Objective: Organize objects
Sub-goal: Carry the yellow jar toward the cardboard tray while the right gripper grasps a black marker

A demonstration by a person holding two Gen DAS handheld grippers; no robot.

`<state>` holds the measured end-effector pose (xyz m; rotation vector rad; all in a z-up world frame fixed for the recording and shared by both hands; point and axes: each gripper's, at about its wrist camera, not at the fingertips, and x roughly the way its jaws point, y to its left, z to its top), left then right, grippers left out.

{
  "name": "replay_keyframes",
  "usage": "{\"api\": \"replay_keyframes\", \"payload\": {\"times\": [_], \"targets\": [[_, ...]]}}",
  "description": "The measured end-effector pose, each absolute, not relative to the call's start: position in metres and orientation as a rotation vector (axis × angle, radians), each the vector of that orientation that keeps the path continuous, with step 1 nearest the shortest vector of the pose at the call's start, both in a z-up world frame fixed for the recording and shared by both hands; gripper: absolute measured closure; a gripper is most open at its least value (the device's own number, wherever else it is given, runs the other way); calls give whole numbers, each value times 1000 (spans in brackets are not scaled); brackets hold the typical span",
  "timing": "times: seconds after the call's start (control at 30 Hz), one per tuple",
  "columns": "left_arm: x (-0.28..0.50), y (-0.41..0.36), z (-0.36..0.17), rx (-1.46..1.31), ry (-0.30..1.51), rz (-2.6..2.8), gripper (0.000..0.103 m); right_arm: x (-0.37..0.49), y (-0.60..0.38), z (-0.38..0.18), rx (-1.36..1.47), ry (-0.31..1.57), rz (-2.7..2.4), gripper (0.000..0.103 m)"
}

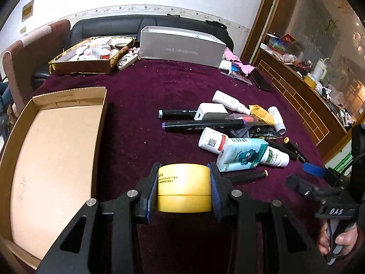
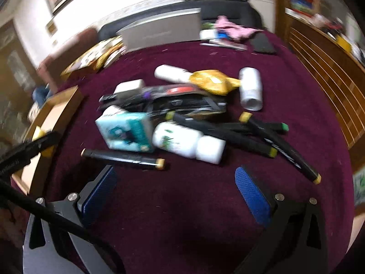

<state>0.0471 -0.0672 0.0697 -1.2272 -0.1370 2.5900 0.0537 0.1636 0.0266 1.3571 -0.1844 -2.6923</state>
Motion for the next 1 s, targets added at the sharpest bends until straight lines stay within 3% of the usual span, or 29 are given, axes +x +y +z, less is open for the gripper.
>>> {"api": "replay_keyframes", "payload": {"times": [0.7,0.8,0.87,0.9,0.93,1.0], "targets": [[76,-118,81,-1144,-180,2603,69,-3,73,-8,1400,302,-2328,11],[75,-121,79,-1145,-204,2594,69,-2,59,-11,1437,453,-2313,26],[74,-123,77,-1145,-207,2593,69,0,54,-10,1459,461,-2278,45],[74,-123,76,-1145,-207,2593,69,1,52,-8,1478,429,-2253,60],[74,-124,76,-1146,-204,2594,69,3,51,-7,1495,418,-2243,67],[75,-126,75,-1148,-202,2599,69,6,47,-5,1504,447,-2246,70]]}}
